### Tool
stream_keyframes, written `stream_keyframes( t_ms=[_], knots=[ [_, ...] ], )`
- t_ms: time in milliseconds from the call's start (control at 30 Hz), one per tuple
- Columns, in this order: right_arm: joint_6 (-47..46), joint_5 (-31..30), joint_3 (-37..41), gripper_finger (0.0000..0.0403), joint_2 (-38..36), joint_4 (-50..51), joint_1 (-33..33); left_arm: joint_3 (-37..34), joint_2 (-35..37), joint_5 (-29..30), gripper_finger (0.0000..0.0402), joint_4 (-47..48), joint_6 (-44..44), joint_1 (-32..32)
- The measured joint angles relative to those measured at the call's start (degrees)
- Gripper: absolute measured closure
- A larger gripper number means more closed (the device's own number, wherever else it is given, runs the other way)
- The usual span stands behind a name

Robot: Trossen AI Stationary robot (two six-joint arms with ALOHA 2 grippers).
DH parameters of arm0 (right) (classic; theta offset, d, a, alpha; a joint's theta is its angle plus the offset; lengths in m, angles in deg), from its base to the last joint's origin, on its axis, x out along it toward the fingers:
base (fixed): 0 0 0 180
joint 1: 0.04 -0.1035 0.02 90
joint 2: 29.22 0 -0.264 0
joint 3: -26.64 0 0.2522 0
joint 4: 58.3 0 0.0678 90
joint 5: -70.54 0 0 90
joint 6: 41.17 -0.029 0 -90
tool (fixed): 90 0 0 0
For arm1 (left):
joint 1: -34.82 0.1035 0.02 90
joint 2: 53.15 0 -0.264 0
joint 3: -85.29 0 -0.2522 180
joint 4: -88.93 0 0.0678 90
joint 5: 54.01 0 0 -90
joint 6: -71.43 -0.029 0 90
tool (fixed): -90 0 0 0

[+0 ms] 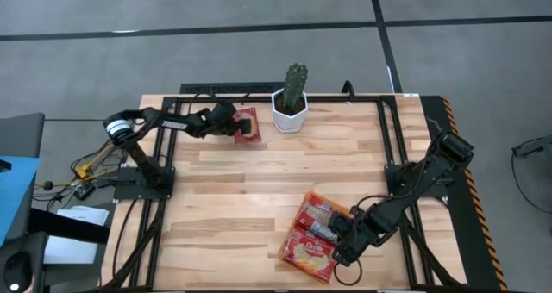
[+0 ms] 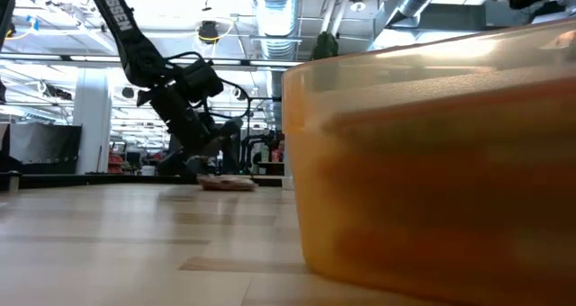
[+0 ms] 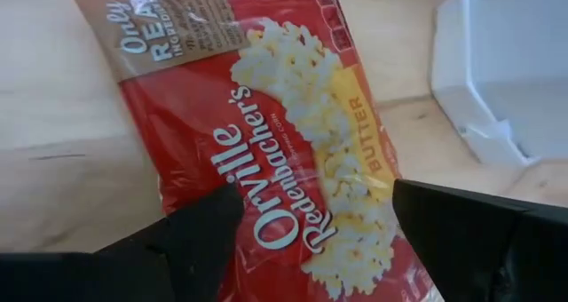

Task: Sort popcorn bags into baskets
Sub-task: Put the red popcorn bag into the orange container

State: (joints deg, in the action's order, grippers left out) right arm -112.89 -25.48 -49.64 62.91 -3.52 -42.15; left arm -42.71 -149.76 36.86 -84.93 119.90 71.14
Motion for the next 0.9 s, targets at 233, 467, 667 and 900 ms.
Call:
stream_keyframes(
  t_ms=[233,467,667,900],
  knots=[
    [7.03,-0.18,0.02,0.0376,-1.63,2.14,0.34,-0.09,-1.70,-6.12,0.0118,-3.06,0.01,-4.09],
    [16.65,-4.40,0.02,0.0384,-7.13,10.65,6.60,-0.08,-1.69,-6.57,0.0151,-1.26,4.06,-18.69],
    [19.74,-12.87,0.02,0.0369,-10.78,7.49,14.19,-0.68,-1.45,-4.20,0.0158,-12.95,14.13,-29.43],
    [23.17,-14.59,0.02,0.0372,-5.15,-7.70,19.97,-0.55,6.26,-5.08,0.0158,-12.39,13.26,-28.65]
  ],
)
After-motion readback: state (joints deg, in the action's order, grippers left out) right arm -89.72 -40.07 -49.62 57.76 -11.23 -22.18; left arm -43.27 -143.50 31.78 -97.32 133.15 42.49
